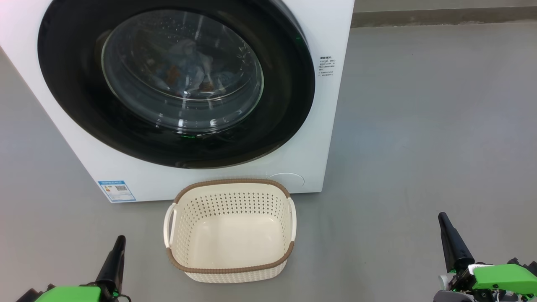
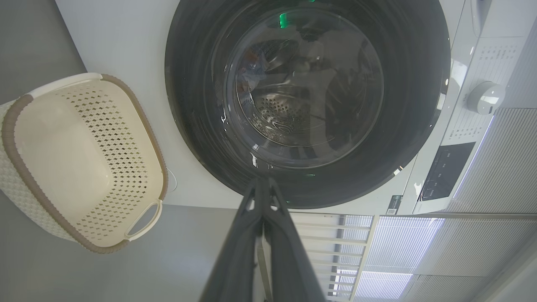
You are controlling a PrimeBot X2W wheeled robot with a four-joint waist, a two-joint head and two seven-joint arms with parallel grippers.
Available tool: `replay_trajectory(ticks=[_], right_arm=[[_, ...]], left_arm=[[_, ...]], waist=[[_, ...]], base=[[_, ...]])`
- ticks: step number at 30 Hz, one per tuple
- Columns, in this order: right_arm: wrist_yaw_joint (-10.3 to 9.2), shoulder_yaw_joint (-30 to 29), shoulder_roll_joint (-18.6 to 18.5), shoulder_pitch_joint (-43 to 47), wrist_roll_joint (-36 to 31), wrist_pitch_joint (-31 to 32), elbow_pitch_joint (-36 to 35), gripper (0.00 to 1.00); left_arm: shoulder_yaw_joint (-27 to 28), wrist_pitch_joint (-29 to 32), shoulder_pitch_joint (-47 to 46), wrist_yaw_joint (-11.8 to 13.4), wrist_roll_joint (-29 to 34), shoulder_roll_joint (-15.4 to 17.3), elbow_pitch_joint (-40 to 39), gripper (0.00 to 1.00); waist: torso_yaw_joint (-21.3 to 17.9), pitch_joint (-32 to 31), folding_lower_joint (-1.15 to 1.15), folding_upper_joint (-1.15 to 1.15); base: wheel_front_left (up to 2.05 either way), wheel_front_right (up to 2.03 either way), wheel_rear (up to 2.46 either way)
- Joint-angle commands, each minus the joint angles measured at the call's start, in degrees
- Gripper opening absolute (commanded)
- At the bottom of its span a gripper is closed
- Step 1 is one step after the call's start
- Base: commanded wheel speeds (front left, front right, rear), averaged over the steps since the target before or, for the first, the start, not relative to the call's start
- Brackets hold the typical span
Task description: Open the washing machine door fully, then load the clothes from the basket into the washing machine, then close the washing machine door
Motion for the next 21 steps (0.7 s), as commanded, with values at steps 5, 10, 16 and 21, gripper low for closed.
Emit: replay_trajectory(ticks=[5,10,16,21], right_arm=[[-0.05,1.0,-0.1,-2.2,-0.2,0.5,-1.4,0.0],[-0.05,0.9,-0.1,-2.2,-0.3,0.6,-1.4,0.0],[-0.05,0.9,0.0,-2.2,-0.4,0.6,-1.4,0.0],[-0.05,0.8,0.0,-2.2,-0.4,0.7,-1.4,0.0]], left_arm=[[2.0,0.2,-2.4,-0.2,-0.3,0.6,-1.1,0.0],[2.1,0.3,-2.4,-0.2,-0.3,0.6,-1.1,0.0],[2.1,0.3,-2.4,-0.2,-0.3,0.6,-1.1,0.0],[2.1,0.3,-2.4,-0.2,-0.3,0.6,-1.1,0.0]], waist=[[0.0,0.0,0.0,0.0],[0.0,0.0,0.0,0.0],[0.0,0.0,0.0,0.0],[0.0,0.0,0.0,0.0]], base=[[0.0,0.0,0.0],[0.0,0.0,0.0],[0.0,0.0,0.0],[0.0,0.0,0.0]])
